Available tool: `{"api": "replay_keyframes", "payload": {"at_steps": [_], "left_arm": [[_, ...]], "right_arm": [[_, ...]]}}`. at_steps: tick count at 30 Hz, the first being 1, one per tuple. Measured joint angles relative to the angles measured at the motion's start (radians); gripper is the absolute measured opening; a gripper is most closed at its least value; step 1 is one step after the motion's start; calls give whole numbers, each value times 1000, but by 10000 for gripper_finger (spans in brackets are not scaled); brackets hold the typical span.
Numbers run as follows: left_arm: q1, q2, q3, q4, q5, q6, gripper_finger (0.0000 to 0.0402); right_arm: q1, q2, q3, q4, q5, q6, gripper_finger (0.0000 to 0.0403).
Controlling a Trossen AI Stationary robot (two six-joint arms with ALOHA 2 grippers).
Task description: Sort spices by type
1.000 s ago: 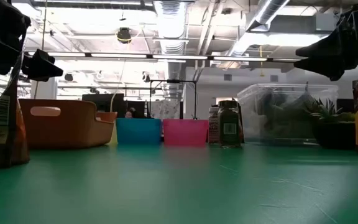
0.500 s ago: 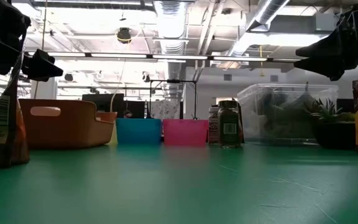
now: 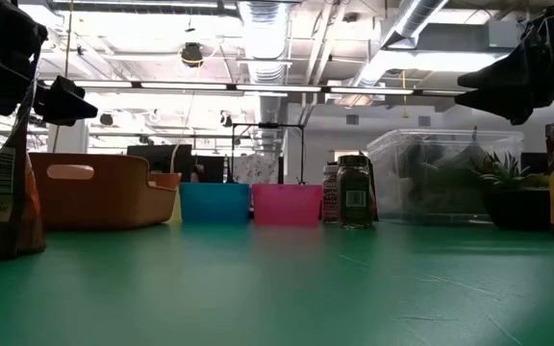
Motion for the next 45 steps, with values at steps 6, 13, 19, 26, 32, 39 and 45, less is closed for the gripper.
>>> {"api": "replay_keyframes", "payload": {"at_steps": [6, 13, 19, 26, 32, 39, 45], "left_arm": [[0, 0, 0, 0, 0, 0, 290], [0, 0, 0, 0, 0, 0, 290], [0, 0, 0, 0, 0, 0, 290], [0, 0, 0, 0, -35, 264, 290], [0, 0, -1, 62, -73, 363, 290], [0, 0, -6, 161, -64, 49, 290], [0, 0, -5, 159, -64, -101, 290]], "right_arm": [[0, 0, 0, 0, 0, 0, 269], [0, 0, 0, 0, 0, 0, 269], [0, 0, 0, 0, 0, 0, 269], [0, 0, 0, 0, 0, 0, 269], [0, 0, 0, 0, 0, 0, 269], [0, 0, 0, 0, 0, 0, 269], [0, 0, 0, 0, 0, 0, 269]]}}
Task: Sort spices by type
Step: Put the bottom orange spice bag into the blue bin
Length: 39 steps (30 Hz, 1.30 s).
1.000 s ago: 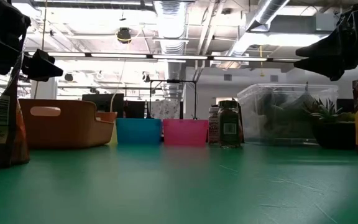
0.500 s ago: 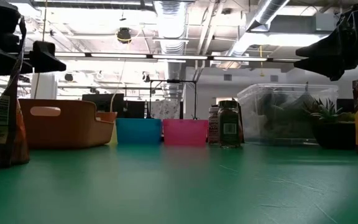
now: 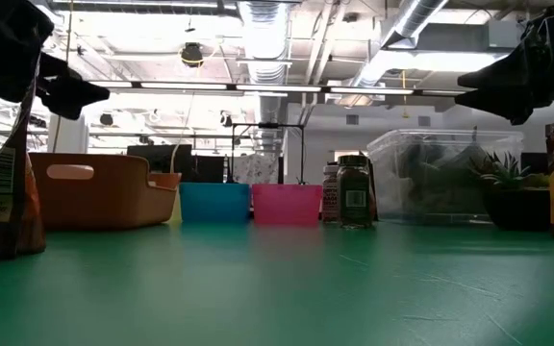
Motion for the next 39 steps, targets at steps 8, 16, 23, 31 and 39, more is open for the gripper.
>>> {"api": "replay_keyframes", "payload": {"at_steps": [8, 16, 23, 31, 39], "left_arm": [[0, 0, 3, -48, -9, -123, 290], [1, 0, 9, 59, -79, -208, 290], [0, 154, 131, -40, -78, -314, 290], [12, 478, 356, -65, -112, -152, 290], [10, 780, 646, -267, -59, -141, 290]], "right_arm": [[0, 0, 0, 20, 0, 3, 269], [-15, 2, 0, 22, 4, 63, 269], [-15, 5, 0, 50, -6, 52, 269], [-29, 12, 0, 82, -3, 51, 269], [-28, 86, 0, 96, -52, 43, 269]]}}
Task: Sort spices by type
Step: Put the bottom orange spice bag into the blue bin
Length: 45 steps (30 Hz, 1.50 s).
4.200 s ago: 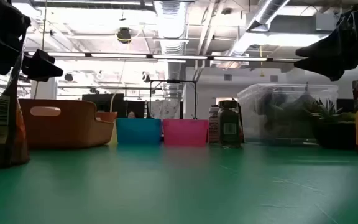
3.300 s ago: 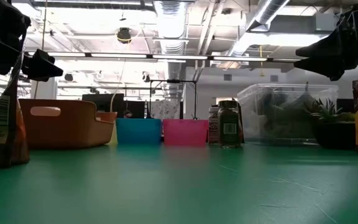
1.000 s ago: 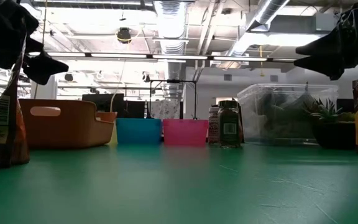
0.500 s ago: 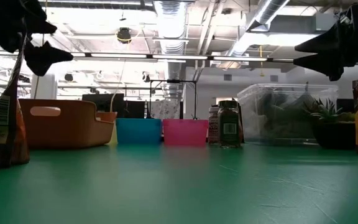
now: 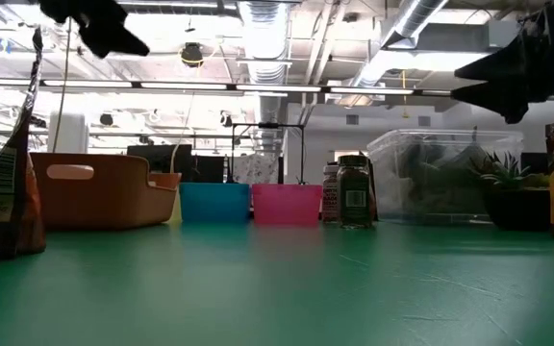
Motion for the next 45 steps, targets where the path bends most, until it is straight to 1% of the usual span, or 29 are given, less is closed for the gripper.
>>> {"api": "replay_keyframes", "payload": {"at_steps": [5, 8, 12, 14, 15, 18, 21, 26, 29, 33, 36, 40, 43, 45], "left_arm": [[-51, 155, 148, -104, 85, 9, 290], [-100, 229, 186, -107, 108, 29, 290], [-136, 307, 194, -112, 110, 23, 290], [-139, 343, 194, -113, 133, 7, 290], [-139, 359, 194, -109, 148, -2, 290], [-139, 395, 194, -87, 201, -16, 290], [-148, 417, 194, -81, 247, -37, 290], [-180, 424, 194, -72, 260, -48, 290], [-195, 424, 194, -56, 255, -55, 290], [-222, 443, 194, -55, 207, -51, 290], [-236, 487, 193, -58, 194, -38, 290], [-238, 555, 193, -58, 191, -7, 290], [-238, 592, 193, -57, 190, 30, 274], [-238, 608, 193, -58, 189, 50, 253]], "right_arm": [[-9, 128, 10, 49, 29, -2, 269], [-17, 236, 56, 64, 57, -2, 269], [-45, 391, 138, 68, 76, -16, 269], [-67, 466, 187, 67, 76, -26, 269], [-80, 498, 212, 65, 70, -35, 269], [-114, 578, 270, 74, 6, -67, 269], [-126, 646, 287, 110, -7, -69, 269], [-121, 752, 286, 213, -11, -70, 269], [-122, 809, 286, 246, -12, -70, 269], [-122, 871, 286, 258, -12, -53, 269], [-122, 903, 286, 277, -12, -51, 269], [-122, 915, 286, 294, -13, -51, 269], [-122, 913, 286, 297, -13, -51, 269], [-122, 913, 286, 295, -13, -51, 269]]}}
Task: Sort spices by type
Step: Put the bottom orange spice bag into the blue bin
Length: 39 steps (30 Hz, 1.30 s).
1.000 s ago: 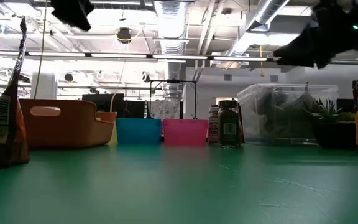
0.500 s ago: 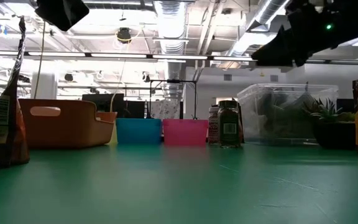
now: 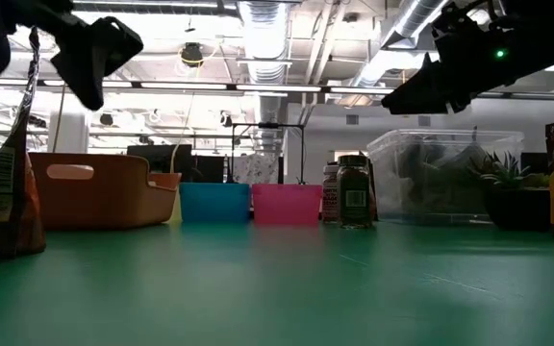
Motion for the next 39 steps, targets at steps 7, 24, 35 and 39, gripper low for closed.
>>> {"api": "replay_keyframes", "payload": {"at_steps": [7, 24, 35, 39], "left_arm": [[0, 10, 0, -28, -6, 34, 146], [75, -115, 0, -18, -48, 58, 1], [414, -285, 0, 17, -61, 264, 0], [567, -308, 0, 17, -60, 313, 0]], "right_arm": [[0, 0, 0, 0, 0, 0, 269], [0, 0, -1, 10, 0, 1, 269], [0, 0, -1, 13, 0, 19, 269], [0, 0, -1, 14, 0, 18, 269]]}}
